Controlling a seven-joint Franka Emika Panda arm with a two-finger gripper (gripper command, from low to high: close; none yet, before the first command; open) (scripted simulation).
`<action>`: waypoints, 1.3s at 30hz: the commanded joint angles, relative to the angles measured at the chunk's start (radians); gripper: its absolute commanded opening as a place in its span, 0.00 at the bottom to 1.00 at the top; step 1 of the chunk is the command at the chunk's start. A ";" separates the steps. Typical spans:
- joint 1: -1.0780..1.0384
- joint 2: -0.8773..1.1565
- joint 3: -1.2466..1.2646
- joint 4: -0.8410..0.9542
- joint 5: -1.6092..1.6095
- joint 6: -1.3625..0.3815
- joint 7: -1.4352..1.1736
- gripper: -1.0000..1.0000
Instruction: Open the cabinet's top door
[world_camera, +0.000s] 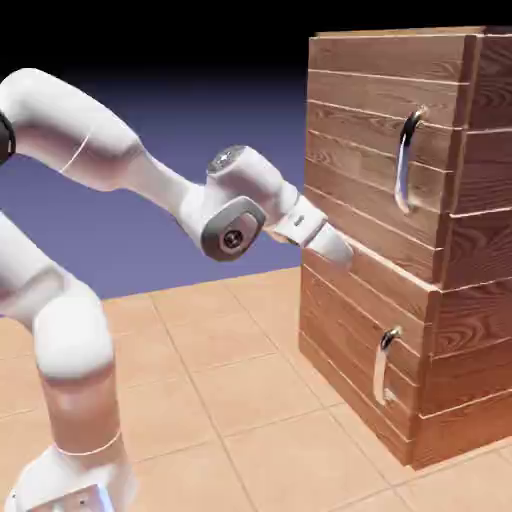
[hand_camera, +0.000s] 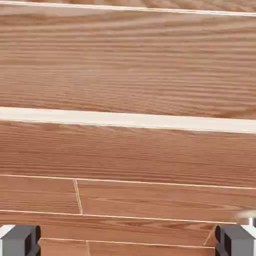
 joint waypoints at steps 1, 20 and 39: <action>0.014 -0.009 -0.017 0.008 -0.044 -0.001 0.030 0.50; 0.278 -0.173 -0.340 0.152 -0.870 -0.017 0.605 0.50; 0.543 -0.336 -0.663 0.297 -1.696 -0.033 1.180 0.50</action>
